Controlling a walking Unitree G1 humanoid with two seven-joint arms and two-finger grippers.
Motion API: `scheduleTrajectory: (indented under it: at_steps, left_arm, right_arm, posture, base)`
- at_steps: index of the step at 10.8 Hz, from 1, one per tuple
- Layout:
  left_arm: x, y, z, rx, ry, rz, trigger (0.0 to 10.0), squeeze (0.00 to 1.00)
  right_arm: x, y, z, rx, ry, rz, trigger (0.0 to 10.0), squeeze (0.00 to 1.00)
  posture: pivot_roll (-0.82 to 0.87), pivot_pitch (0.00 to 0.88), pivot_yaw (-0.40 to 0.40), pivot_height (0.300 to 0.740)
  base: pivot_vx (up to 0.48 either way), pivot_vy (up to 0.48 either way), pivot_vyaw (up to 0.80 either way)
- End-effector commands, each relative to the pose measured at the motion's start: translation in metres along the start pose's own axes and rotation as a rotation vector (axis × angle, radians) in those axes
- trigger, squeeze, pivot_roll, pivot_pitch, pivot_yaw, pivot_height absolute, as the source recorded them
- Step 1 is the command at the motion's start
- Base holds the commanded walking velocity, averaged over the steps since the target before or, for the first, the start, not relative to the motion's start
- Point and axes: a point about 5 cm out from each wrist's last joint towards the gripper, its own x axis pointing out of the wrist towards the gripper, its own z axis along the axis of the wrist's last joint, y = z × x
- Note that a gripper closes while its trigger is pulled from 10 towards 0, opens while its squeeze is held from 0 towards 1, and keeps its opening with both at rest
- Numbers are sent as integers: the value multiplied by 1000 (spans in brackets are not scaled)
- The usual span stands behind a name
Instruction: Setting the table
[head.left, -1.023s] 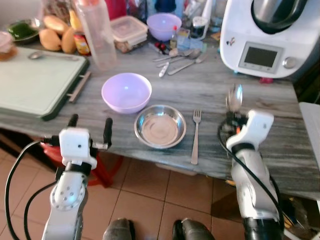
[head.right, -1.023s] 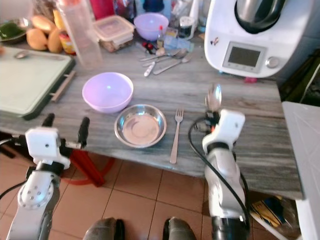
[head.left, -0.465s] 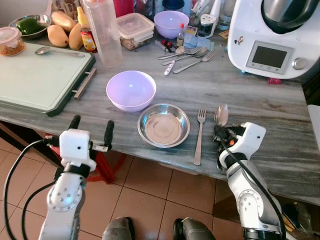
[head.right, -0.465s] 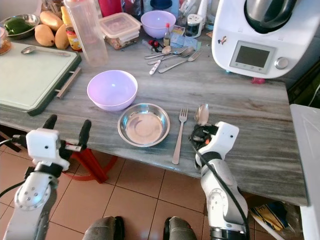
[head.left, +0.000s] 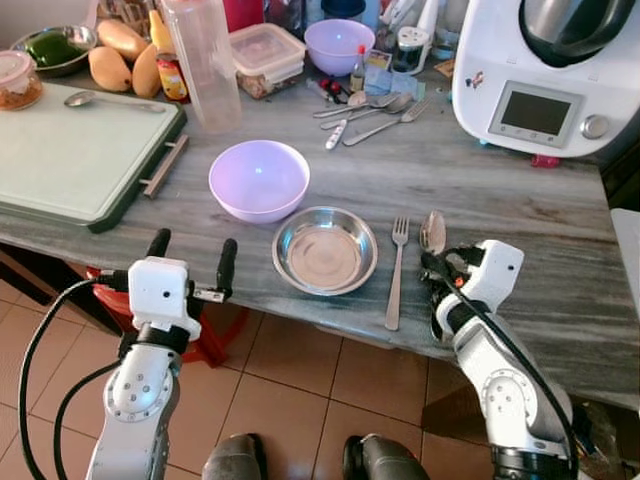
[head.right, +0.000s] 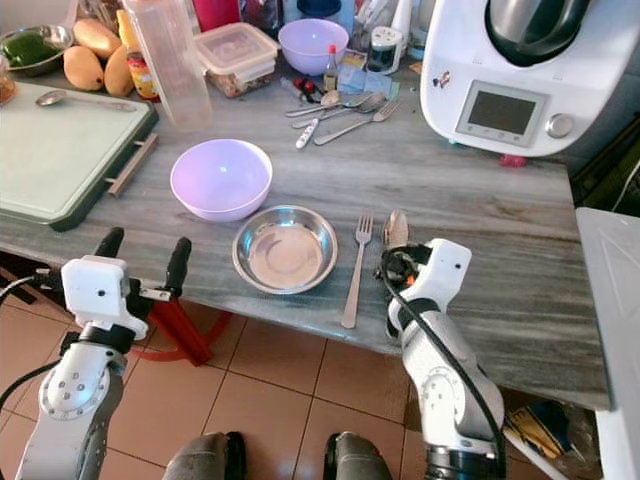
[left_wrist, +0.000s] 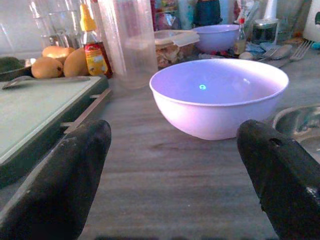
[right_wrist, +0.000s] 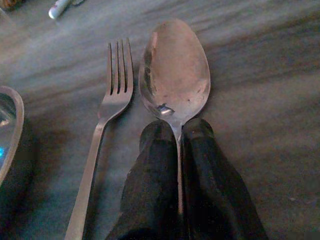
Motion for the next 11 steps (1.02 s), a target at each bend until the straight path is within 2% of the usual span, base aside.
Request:
scheduleTrajectory:
  at_steps: [1,4,8,9,10,11]
  left_arm:
    - [0,-1,-1,-1,5,2,10000,0]
    - [2,-5,-1,-14,1,-1,10000,0]
    - [2,-6,-1,-18,-2,4,10000,0]
    - [1,-5,-2,-17,0,6,10000,0]
    - [0,-4,-2,-16,1,8,10000,0]
    - [0,-3,-2,-15,2,7,10000,0]
  right_arm:
    - [-1,-1,-11,-13,76,-2,10000,0]
    - [4,-2,-15,-72,147,-31,10000,0]
    - [11,-1,-16,-98,154,-80,10000,0]
    - [12,0,-18,-96,159,-80,10000,525]
    - [13,0,-20,-92,165,-80,10000,1000]
    - [13,0,-20,-88,168,-80,10000,1000]
  posture:
    - [29,162,-34,740]
    - [24,161,-36,740]
    - [35,165,-46,740]
    - [36,165,-48,740]
    - [38,167,-49,740]
    - [38,168,-50,740]
  base:
    - [0,0,0]
    - [0,0,0]
    - [0,0,0]
    - [0,0,0]
    - [0,0,0]
    - [0,0,0]
